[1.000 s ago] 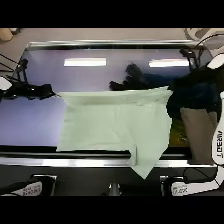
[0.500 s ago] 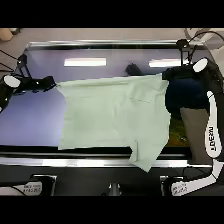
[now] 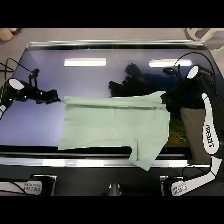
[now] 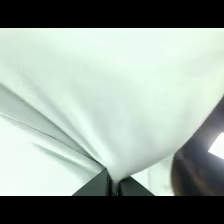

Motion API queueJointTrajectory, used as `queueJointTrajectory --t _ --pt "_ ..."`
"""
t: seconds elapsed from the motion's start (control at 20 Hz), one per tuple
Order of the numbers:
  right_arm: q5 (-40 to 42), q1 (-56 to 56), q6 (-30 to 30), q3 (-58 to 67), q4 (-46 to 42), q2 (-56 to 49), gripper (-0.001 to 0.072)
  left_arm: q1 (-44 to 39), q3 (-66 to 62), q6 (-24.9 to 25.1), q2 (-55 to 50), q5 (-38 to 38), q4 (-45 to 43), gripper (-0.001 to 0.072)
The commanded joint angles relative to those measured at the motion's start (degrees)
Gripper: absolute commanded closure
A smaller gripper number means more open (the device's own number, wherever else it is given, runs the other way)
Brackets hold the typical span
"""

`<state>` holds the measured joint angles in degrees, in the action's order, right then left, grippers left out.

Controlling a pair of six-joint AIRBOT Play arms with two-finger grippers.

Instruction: Fold the shirts.

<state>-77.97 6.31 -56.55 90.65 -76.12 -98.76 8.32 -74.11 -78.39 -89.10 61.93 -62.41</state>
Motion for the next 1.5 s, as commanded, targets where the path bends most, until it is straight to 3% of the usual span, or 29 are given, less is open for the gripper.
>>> queueJointTrajectory --t 0.0,0.25,0.3,0.35,0.4,0.55,0.7,0.8,1.0,1.3,1.45 --pt "0.6 -0.1 -1.6 -5.1 5.2 -0.4 0.0691 0.0 3.0 0.8 -1.6 7.8 0.3 0.0678" --pt "1.5 -0.1 -3.9 -7.7 6.0 -0.6 0.0688 0.3 4.9 -2.7 -1.7 9.0 -0.3 0.0673" --pt "1.5 -0.1 -3.9 -7.6 7.0 -0.5 0.0591 0.3 4.7 -2.7 -1.6 9.1 0.5 0.0571" --pt "1.4 -0.1 -4.3 -7.6 7.1 0.0 0.0319 0.6 4.2 -3.7 -1.6 9.9 1.4 0.0353" --pt "0.5 0.2 -4.2 -7.6 6.8 0.8 0.0099 1.4 3.5 -5.6 -1.3 11.1 1.4 0.0257" --pt "-8.0 4.7 -3.1 -7.5 3.4 4.9 0.0186 6.1 2.5 -5.6 1.1 19.1 -0.2 0.0251" --pt "-11.3 9.9 1.1 -13.7 0.9 11.1 0.0189 8.9 10.0 -3.9 7.2 25.2 -7.0 0.0251" --pt "-5.8 10.8 1.4 -24.5 0.6 17.4 0.0233 9.2 21.7 -3.9 13.8 21.8 -9.4 0.0251" --pt "0.0 10.8 3.5 -36.2 2.2 24.5 0.0233 9.1 39.1 -3.2 22.5 14.4 -7.3 0.0253" --pt "-1.0 10.8 3.5 -36.4 3.0 24.8 0.0227 6.8 42.4 -3.1 22.4 8.0 -2.6 0.0254" --pt "-1.8 10.8 4.0 -36.4 2.9 24.8 0.0225 4.2 42.4 -5.4 22.4 4.4 -2.4 0.0255"
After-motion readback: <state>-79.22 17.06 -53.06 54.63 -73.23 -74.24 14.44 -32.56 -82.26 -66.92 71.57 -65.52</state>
